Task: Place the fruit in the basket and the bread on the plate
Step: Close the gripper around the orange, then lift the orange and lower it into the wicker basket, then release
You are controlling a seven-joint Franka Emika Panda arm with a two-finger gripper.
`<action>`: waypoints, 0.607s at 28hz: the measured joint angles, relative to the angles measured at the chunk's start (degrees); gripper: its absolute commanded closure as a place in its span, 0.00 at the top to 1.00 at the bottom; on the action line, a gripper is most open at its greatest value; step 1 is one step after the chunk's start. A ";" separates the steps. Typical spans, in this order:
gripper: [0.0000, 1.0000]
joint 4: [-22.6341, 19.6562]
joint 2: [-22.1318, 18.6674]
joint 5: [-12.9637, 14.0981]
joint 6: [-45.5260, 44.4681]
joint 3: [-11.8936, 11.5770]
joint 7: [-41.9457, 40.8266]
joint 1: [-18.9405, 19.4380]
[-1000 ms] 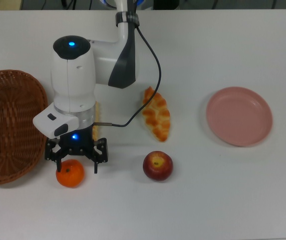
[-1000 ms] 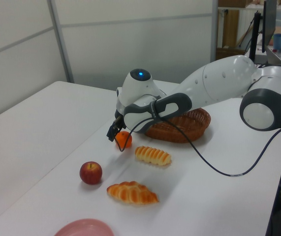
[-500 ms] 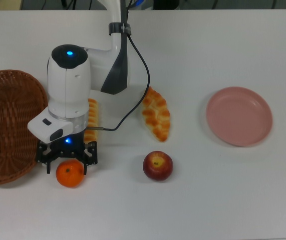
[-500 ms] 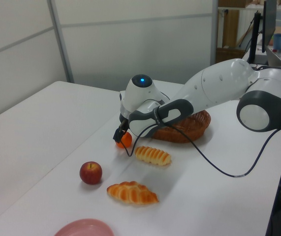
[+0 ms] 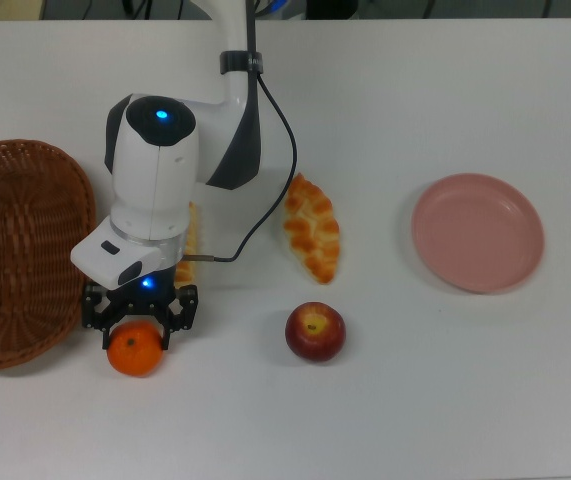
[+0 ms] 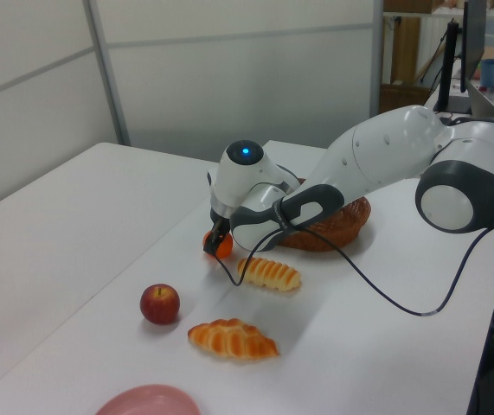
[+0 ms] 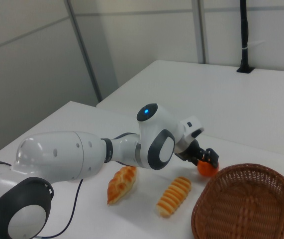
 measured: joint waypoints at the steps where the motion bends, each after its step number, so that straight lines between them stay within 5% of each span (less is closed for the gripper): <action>1: 0.00 -0.01 -0.02 0.00 0.00 0.00 1.08 0.00; 9: 0.00 0.45 -3.16 1.54 -5.59 -0.02 13.38 -0.24; 17: 0.00 2.17 -12.45 12.51 -22.75 -0.40 11.40 -3.37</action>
